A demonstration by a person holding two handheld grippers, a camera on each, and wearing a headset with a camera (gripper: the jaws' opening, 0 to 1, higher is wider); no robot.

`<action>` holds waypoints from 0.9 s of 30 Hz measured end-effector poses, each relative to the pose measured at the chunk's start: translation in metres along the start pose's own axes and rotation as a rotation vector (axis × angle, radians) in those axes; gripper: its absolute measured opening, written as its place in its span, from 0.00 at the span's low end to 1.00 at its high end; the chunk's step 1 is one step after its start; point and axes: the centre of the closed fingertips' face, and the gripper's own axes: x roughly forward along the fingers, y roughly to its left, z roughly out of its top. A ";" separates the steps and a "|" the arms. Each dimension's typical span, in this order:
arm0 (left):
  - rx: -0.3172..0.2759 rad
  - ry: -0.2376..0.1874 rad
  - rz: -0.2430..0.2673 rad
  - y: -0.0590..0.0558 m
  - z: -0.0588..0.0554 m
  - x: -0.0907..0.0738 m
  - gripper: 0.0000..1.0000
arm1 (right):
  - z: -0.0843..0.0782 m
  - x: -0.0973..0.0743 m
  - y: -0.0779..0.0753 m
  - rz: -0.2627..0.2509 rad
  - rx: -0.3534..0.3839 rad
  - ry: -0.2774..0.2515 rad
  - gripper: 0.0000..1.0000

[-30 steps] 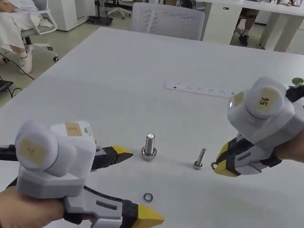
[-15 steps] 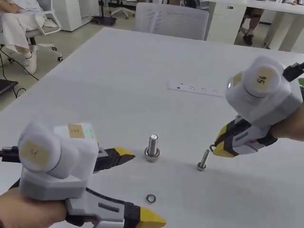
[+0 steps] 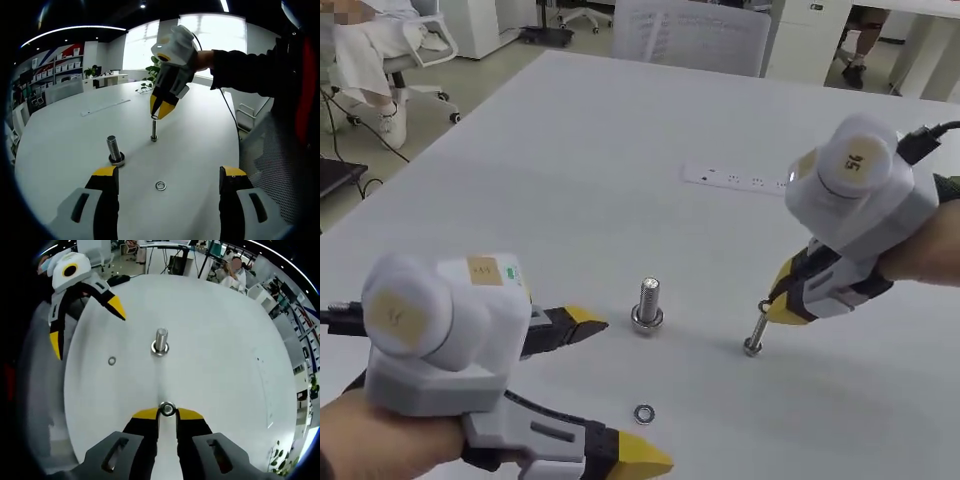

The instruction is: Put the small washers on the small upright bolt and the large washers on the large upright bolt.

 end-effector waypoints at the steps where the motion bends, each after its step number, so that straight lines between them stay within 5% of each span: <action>1: 0.000 0.001 0.001 0.000 0.000 0.000 0.82 | 0.000 0.000 0.000 0.000 -0.001 0.000 0.14; 27: -0.005 0.000 0.005 0.003 -0.001 -0.001 0.82 | -0.003 0.010 0.001 0.022 0.015 0.011 0.14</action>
